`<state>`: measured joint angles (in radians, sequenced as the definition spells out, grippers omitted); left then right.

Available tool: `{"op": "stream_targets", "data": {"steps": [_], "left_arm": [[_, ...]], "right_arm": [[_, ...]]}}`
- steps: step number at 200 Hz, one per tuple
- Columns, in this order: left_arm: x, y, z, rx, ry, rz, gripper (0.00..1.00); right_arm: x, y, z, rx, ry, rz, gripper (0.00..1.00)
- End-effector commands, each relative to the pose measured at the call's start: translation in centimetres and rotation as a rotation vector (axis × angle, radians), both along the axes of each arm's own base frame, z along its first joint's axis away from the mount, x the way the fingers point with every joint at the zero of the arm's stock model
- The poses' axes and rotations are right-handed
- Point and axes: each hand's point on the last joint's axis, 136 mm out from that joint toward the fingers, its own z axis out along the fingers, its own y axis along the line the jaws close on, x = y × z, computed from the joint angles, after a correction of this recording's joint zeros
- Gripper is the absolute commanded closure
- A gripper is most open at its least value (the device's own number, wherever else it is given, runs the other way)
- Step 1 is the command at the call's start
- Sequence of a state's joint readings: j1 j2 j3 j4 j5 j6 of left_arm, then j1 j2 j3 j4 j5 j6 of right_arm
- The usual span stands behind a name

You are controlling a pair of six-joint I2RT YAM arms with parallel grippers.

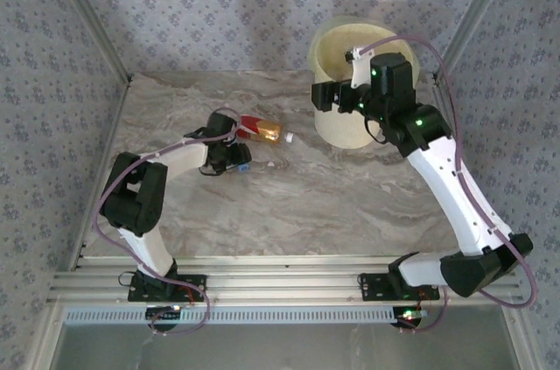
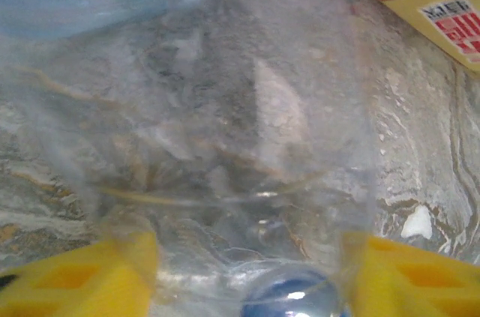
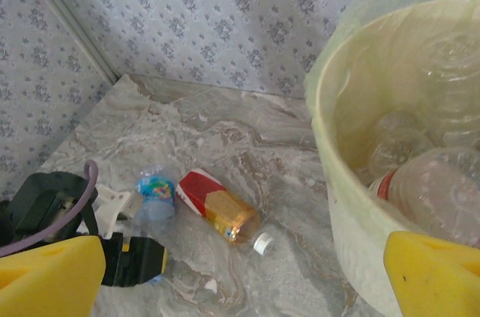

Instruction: Put the plastic bottles in the bin

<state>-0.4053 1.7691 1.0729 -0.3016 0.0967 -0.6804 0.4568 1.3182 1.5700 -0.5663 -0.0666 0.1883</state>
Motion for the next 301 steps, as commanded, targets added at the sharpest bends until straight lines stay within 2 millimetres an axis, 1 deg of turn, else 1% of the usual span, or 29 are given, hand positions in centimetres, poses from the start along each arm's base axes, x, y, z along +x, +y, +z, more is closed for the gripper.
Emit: {"op": "stream_targets", "data": {"steps": [1,30,47,68,81,98,119,125,136,137,139,147,158,176,207,208,210,235,258,301], "left_arm": [[0.4,-0.4,1.3,-0.02,-0.044,0.004,0.46],[-0.5,-0.2,1.5,-0.03,-0.048,0.003,0.54],[-1.4,0.1,1.8,-0.034,-0.054,-0.001,0.63],[-2.7,0.5,2.6,-0.045,-0.07,-0.016,0.67],[-3.6,0.5,3.2,-0.059,-0.088,-0.037,0.67],[-5.0,0.1,4.3,-0.08,-0.115,-0.081,0.68],[-7.0,-1.1,5.6,-0.113,-0.17,-0.158,0.67],[-7.6,-1.4,6.0,-0.116,-0.188,-0.181,0.67],[-8.6,-2.1,6.7,-0.121,-0.231,-0.222,0.66],[-8.7,-2.2,6.8,-0.121,-0.237,-0.225,0.66],[-8.8,-2.3,7.0,-0.12,-0.247,-0.23,0.66],[-9.5,-2.7,7.6,-0.112,-0.289,-0.255,0.65],[-10.5,-3.6,8.5,-0.111,-0.35,-0.308,0.65],[-11.7,-4.6,9.9,-0.133,-0.438,-0.352,0.65],[-12.8,-5.3,10.9,-0.179,-0.478,-0.389,0.64],[-12.9,-5.4,11.0,-0.179,-0.479,-0.391,0.64],[-12.9,-5.5,11.0,-0.181,-0.481,-0.395,0.64],[-13.6,-6.6,11.5,-0.197,-0.5,-0.452,0.63],[-13.7,-7.2,11.5,-0.202,-0.498,-0.481,0.62],[-13.9,-8.3,12.6,-0.211,-0.531,-0.523,0.61]], "right_arm": [[-1.4,1.1,0.2,0.036,-0.016,0.02,0.03],[-2.6,2.9,-2.7,0.047,0.052,0.049,0.03],[-3.0,3.6,-4.6,0.085,0.104,0.045,0.04],[-3.1,4.3,-7.2,0.123,0.181,0.029,0.05],[-3.0,4.6,-8.8,0.152,0.229,0.011,0.05],[-2.9,5.5,-10.7,0.197,0.303,0.016,0.06],[-2.9,7.4,-13.0,0.232,0.39,0.05,0.06],[-2.7,7.9,-13.5,0.251,0.41,0.052,0.05],[-2.2,9.0,-13.5,0.3,0.427,0.07,0.05],[-2.4,9.0,-14.3,0.297,0.443,0.068,0.05],[-2.4,9.1,-14.9,0.3,0.456,0.067,0.05],[-2.1,9.9,-15.4,0.33,0.476,0.085,0.04],[-1.8,11.1,-15.8,0.366,0.508,0.125,0.02],[-1.5,13.1,-15.9,0.425,0.541,0.189,0.02],[-1.6,14.9,-16.3,0.469,0.573,0.257,0.02],[-1.4,15.0,-15.7,0.475,0.561,0.263,0.02],[-1.2,15.2,-15.2,0.48,0.552,0.27,0.02],[-1.2,16.1,-15.1,0.498,0.571,0.309,0.02],[-1.4,16.7,-15.0,0.503,0.572,0.339,0.02],[-1.3,17.3,-15.8,0.511,0.599,0.349,0.02]]}}
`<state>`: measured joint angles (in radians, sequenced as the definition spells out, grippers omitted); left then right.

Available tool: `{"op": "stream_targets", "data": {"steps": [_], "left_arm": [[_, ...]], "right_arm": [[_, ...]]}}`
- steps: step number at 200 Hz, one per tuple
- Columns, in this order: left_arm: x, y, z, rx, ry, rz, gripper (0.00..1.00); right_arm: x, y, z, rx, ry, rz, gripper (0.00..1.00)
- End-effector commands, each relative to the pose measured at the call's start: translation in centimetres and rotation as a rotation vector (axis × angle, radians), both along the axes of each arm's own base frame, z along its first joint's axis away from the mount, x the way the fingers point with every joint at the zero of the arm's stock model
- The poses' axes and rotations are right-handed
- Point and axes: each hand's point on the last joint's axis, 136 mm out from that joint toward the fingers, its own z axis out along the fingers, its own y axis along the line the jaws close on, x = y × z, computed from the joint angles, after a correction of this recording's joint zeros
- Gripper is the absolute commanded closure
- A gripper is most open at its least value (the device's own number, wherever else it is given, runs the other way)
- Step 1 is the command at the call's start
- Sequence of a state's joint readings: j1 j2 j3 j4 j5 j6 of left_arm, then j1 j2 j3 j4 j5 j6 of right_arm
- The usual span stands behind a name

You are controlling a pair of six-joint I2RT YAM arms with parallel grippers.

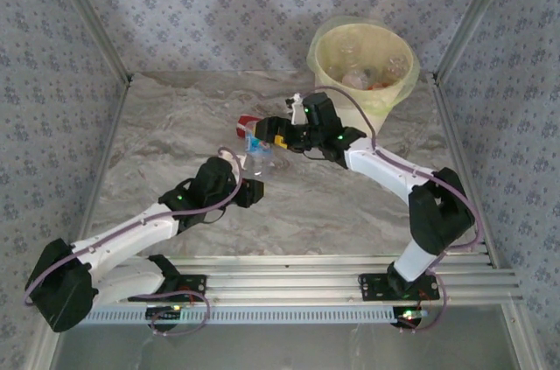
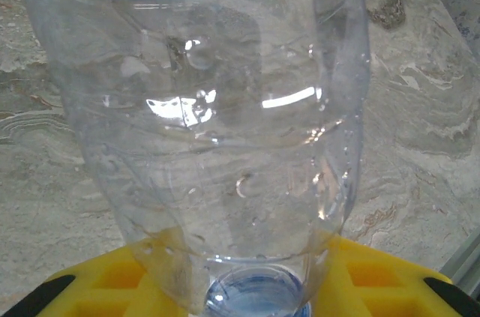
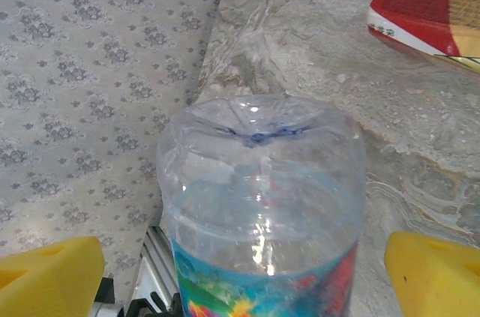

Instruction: Put the plastic bottles in the bin

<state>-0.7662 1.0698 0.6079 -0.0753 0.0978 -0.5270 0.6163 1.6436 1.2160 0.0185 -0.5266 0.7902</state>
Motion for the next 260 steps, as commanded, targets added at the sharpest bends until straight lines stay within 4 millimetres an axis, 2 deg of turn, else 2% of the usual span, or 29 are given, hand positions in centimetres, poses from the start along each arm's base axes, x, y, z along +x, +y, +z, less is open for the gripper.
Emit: {"op": "stream_targets", "data": {"steps": [1,43,90,99,126,153,186,214,260], "left_arm": [[0.2,-1.5,2.5,-0.036,-0.073,-0.054,0.61],[-0.2,-2.3,3.3,-0.039,-0.098,-0.089,0.59],[-0.3,-2.9,4.5,-0.047,-0.12,-0.107,0.55],[-0.2,-2.9,4.7,-0.049,-0.12,-0.109,0.5],[-0.3,-3.0,5.3,-0.053,-0.095,-0.099,0.19],[-0.4,-2.8,7.2,-0.093,-0.104,-0.082,0.04],[-1.1,-2.5,9.7,-0.114,-0.16,-0.121,0.0],[-1.3,-1.9,9.2,-0.062,-0.158,-0.128,0.0],[-1.2,-1.7,8.8,-0.046,-0.141,-0.115,0.0]], "right_arm": [[0.0,1.1,1.0,0.041,-0.003,0.033,0.02],[0.0,1.4,0.7,0.037,0.001,0.047,0.06],[-0.1,0.9,1.4,0.019,-0.023,0.033,0.28],[0.0,0.5,1.8,0.017,-0.033,0.028,0.32],[0.5,-1.3,3.7,0.007,-0.078,0.004,0.36],[1.3,-4.5,7.5,-0.041,-0.168,-0.043,0.37],[2.4,-9.0,13.7,-0.124,-0.365,-0.101,0.36],[4.1,-13.1,19.3,-0.209,-0.534,-0.235,0.35],[7.8,-18.9,26.0,-0.36,-0.745,-0.436,0.35]]}}
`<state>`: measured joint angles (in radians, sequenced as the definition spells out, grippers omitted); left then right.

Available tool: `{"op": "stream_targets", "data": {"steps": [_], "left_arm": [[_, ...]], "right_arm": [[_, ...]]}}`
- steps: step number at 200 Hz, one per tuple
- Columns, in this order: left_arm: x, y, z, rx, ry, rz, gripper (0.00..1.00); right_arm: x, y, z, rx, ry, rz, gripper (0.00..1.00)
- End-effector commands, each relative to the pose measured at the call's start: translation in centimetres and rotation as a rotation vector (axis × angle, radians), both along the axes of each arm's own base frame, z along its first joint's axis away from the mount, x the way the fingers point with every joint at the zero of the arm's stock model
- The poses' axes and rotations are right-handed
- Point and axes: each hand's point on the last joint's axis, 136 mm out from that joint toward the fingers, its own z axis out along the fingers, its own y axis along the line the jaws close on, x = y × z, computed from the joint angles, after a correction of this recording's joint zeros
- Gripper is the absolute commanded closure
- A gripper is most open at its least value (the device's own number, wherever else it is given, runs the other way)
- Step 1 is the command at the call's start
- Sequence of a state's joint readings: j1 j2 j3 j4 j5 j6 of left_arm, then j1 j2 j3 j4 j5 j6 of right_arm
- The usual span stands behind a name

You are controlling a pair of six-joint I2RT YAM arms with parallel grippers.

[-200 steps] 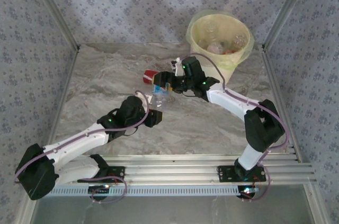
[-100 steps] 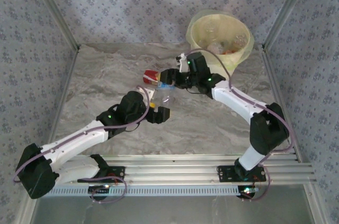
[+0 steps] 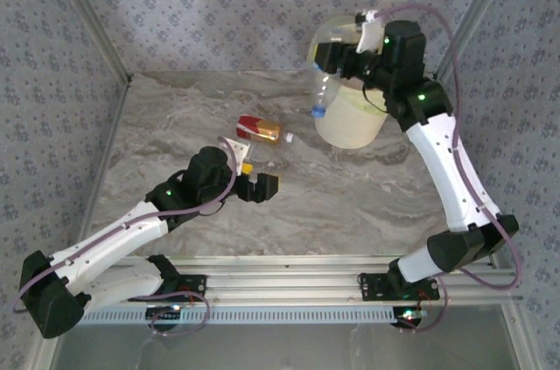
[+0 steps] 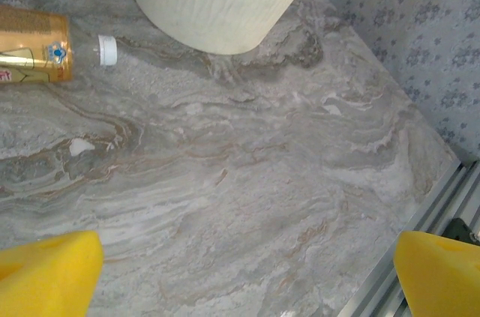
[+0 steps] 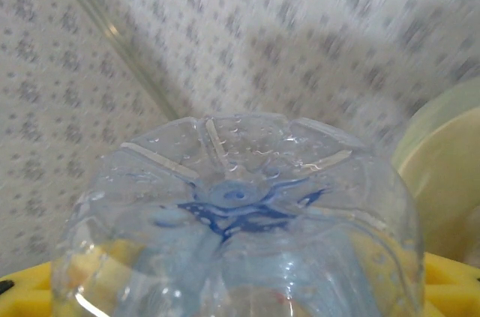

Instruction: Put the plastic bottles in the bin

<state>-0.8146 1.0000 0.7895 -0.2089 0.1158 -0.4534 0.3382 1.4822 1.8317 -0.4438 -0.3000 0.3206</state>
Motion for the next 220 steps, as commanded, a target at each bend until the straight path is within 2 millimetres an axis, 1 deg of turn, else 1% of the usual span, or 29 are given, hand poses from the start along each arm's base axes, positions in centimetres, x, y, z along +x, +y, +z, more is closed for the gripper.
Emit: {"op": "stream_targets", "data": {"steps": [1,16,35,44,50,56,62,69,71,77,87,107,144,153,175,183,201,220], "left_arm": [[-0.1,0.0,1.0,0.006,-0.016,-0.011,0.0],[0.1,0.1,0.9,0.017,-0.01,0.0,0.0],[0.5,0.4,0.4,0.043,0.005,0.022,0.01],[0.7,0.3,0.3,0.048,0.011,0.026,0.0],[0.8,0.4,0.0,0.055,0.021,0.035,0.0],[1.0,0.5,-0.1,0.062,0.028,0.043,0.0],[1.1,0.6,-0.3,0.072,0.036,0.05,0.0],[1.3,0.7,-0.5,0.087,0.043,0.062,0.0],[1.4,0.8,-0.6,0.092,0.045,0.066,0.0],[1.6,1.1,-0.7,0.105,0.049,0.082,0.0],[1.9,1.5,-0.9,0.122,0.06,0.105,0.0],[3.2,3.1,-1.4,0.143,0.123,0.181,0.01],[5.6,5.7,-1.6,0.146,0.191,0.284,0.01],[6.1,6.2,-1.7,0.148,0.201,0.304,0.0],[7.7,7.1,-2.3,0.145,0.234,0.345,0.0],[8.2,7.1,-2.4,0.143,0.237,0.352,0.0],[9.3,6.9,-2.7,0.146,0.233,0.351,0.0],[10.5,6.7,-3.2,0.178,0.227,0.34,0.0]], "right_arm": [[2.4,-3.5,1.1,-0.127,-0.072,-0.147,0.35],[4.2,-5.2,2.3,-0.153,-0.113,-0.233,0.35],[6.9,-7.3,3.2,-0.155,-0.152,-0.337,0.36],[8.5,-8.1,3.0,-0.154,-0.154,-0.379,0.36],[9.3,-8.6,3.4,-0.152,-0.162,-0.41,0.36],[10.3,-9.0,3.2,-0.16,-0.158,-0.436,0.36],[10.9,-9.3,3.3,-0.169,-0.164,-0.45,0.36],[12.1,-9.4,2.9,-0.193,-0.158,-0.46,0.36],[12.5,-9.5,2.5,-0.204,-0.151,-0.465,0.36],[13.0,-9.8,2.7,-0.229,-0.159,-0.482,0.36],[14.3,-9.8,1.6,-0.276,-0.141,-0.492,0.36],[16.1,-10.6,0.0,-0.365,-0.127,-0.516,0.36],[18.0,-13.1,-3.5,-0.482,-0.072,-0.584,0.35],[18.3,-13.6,-4.2,-0.496,-0.06,-0.596,0.34],[18.5,-14.4,-4.9,-0.526,-0.05,-0.612,0.32],[18.5,-14.5,-4.9,-0.537,-0.051,-0.612,0.28],[18.3,-14.5,-4.9,-0.543,-0.049,-0.605,0.15],[17.8,-14.4,-4.0,-0.53,-0.065,-0.594,0.06]]}}
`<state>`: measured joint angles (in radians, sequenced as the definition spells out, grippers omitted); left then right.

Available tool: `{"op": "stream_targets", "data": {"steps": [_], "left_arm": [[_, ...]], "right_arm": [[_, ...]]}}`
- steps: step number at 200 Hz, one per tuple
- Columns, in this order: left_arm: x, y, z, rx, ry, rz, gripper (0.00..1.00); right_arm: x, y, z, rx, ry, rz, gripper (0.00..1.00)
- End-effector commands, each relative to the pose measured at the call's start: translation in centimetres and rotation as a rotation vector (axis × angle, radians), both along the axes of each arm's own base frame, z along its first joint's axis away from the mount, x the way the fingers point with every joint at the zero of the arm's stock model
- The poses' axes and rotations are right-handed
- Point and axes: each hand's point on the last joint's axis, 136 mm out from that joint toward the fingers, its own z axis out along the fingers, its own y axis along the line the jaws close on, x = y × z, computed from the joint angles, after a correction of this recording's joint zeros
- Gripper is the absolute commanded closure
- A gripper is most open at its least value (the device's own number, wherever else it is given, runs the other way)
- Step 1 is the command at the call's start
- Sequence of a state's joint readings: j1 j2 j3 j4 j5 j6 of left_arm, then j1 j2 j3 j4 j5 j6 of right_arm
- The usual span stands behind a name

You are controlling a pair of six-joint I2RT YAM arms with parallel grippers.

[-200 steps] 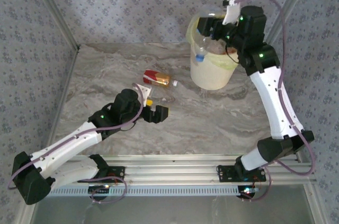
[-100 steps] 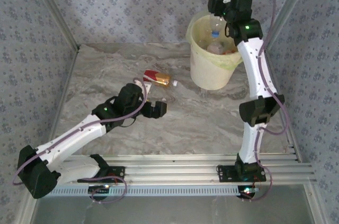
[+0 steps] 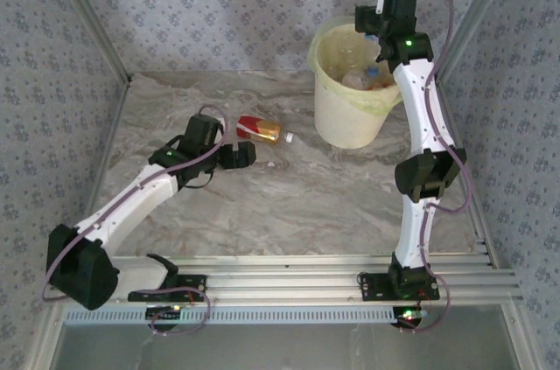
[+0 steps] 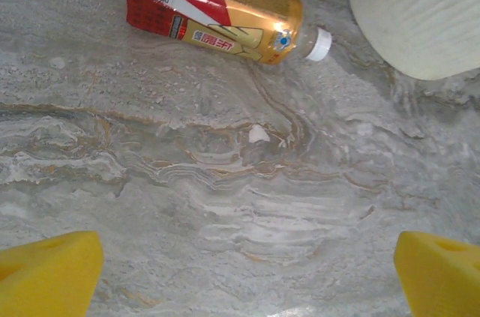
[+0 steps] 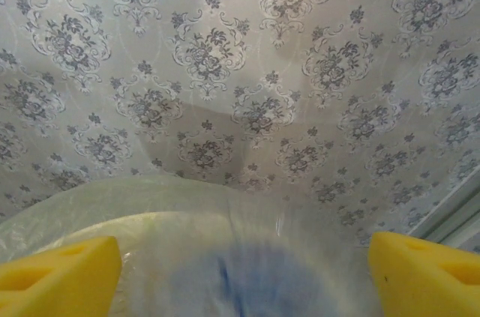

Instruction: Put the plastic bottles in the bin

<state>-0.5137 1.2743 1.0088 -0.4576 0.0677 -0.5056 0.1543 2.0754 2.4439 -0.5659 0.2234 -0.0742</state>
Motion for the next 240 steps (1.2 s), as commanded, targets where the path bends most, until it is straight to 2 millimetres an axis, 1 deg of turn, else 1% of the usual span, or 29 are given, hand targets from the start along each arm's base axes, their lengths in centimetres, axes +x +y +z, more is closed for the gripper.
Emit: {"op": "stream_targets", "data": {"steps": [1,12,31,33,53,68,75,102,109,110,117,126,138,141,143,149,150,156,163,165,167,180,193,209,225,240], "left_arm": [[1.5,-0.8,1.1,-0.002,-0.023,-0.031,0.0],[2.1,-0.9,0.9,0.009,-0.017,-0.035,0.0],[3.0,-1.0,0.5,0.0,-0.012,-0.036,0.0],[3.0,-1.0,0.5,-0.001,-0.011,-0.037,0.0],[3.9,-1.0,0.1,0.005,-0.003,-0.036,0.0],[4.6,-0.9,-0.2,0.013,0.009,-0.026,0.0],[5.1,-0.9,-0.3,0.017,0.011,-0.014,0.0],[7.0,-0.2,-1.4,-0.007,0.069,0.083,0.0],[7.4,-0.1,-1.8,-0.004,0.085,0.106,0.0],[7.4,-0.1,-1.8,-0.004,0.086,0.108,0.0],[7.8,-0.2,-2.0,-0.005,0.092,0.116,0.0],[8.3,-0.7,-2.2,-0.009,0.085,0.097,0.0],[9.2,-1.1,-2.2,0.034,0.05,0.038,0.01],[9.4,-1.1,-2.4,0.055,0.045,0.026,0.0],[9.6,-1.1,-2.3,0.066,0.036,0.017,0.0],[10.1,-1.3,-2.4,0.087,0.02,-0.025,0.0],[10.2,-1.4,-2.4,0.091,0.016,-0.037,0.0],[10.6,-1.8,-2.4,0.108,0.001,-0.098,0.0],[11.1,-1.9,-2.6,0.14,-0.016,-0.151,0.0],[11.3,-2.0,-2.5,0.149,-0.022,-0.167,0.0],[11.4,-2.1,-2.4,0.153,-0.027,-0.183,0.0],[12.4,-2.2,-2.3,0.194,-0.053,-0.245,0.0],[13.0,-3.4,-1.9,0.196,-0.107,-0.35,0.0],[13.9,-4.3,-1.9,0.237,-0.163,-0.457,0.0],[15.3,-4.5,-2.6,0.278,-0.169,-0.524,0.0],[16.7,-4.7,-3.1,0.234,-0.132,-0.552,0.0]], "right_arm": [[-0.9,-0.2,1.4,-0.018,-0.018,0.003,0.06],[-1.6,0.3,2.1,-0.014,-0.025,0.02,0.03],[-3.3,1.2,3.6,-0.007,-0.041,0.043,0.02],[-3.3,1.3,3.4,-0.007,-0.035,0.047,0.02],[-5.7,2.5,4.1,0.008,-0.039,0.083,0.01],[-7.9,3.6,4.5,0.02,-0.039,0.116,0.01],[-8.8,4.4,4.3,0.023,-0.028,0.133,0.0],[-13.4,6.9,4.3,0.032,-0.007,0.198,0.0],[-14.6,7.8,3.8,0.034,0.006,0.223,0.0],[-14.8,7.9,3.9,0.037,0.002,0.227,0.0],[-16.0,8.7,3.2,0.044,0.018,0.25,0.0],[-17.7,9.6,2.6,0.072,0.033,0.285,0.0],[-19.7,10.8,1.4,0.117,0.065,0.336,0.0],[-20.2,10.9,1.4,0.133,0.066,0.342,0.0],[-20.5,11.1,0.9,0.14,0.078,0.349,0.0],[-21.2,11.4,0.2,0.162,0.096,0.365,0.0],[-21.5,11.6,-0.1,0.171,0.103,0.374,0.0],[-22.4,12.0,-0.7,0.2,0.117,0.397,0.0],[-23.4,12.4,-1.6,0.226,0.135,0.421,0.0],[-23.6,12.5,-1.6,0.232,0.134,0.424,0.0],[-23.9,12.5,-2.1,0.241,0.144,0.429,0.0],[-25.4,13.0,-3.6,0.28,0.179,0.457,0.0],[-26.9,13.6,-5.4,0.302,0.218,0.486,0.0],[-28.6,14.1,-7.4,0.313,0.265,0.509,0.01],[-30.1,14.6,-8.5,0.327,0.29,0.532,0.01],[-31.5,15.2,-9.3,0.335,0.309,0.563,0.01]]}}
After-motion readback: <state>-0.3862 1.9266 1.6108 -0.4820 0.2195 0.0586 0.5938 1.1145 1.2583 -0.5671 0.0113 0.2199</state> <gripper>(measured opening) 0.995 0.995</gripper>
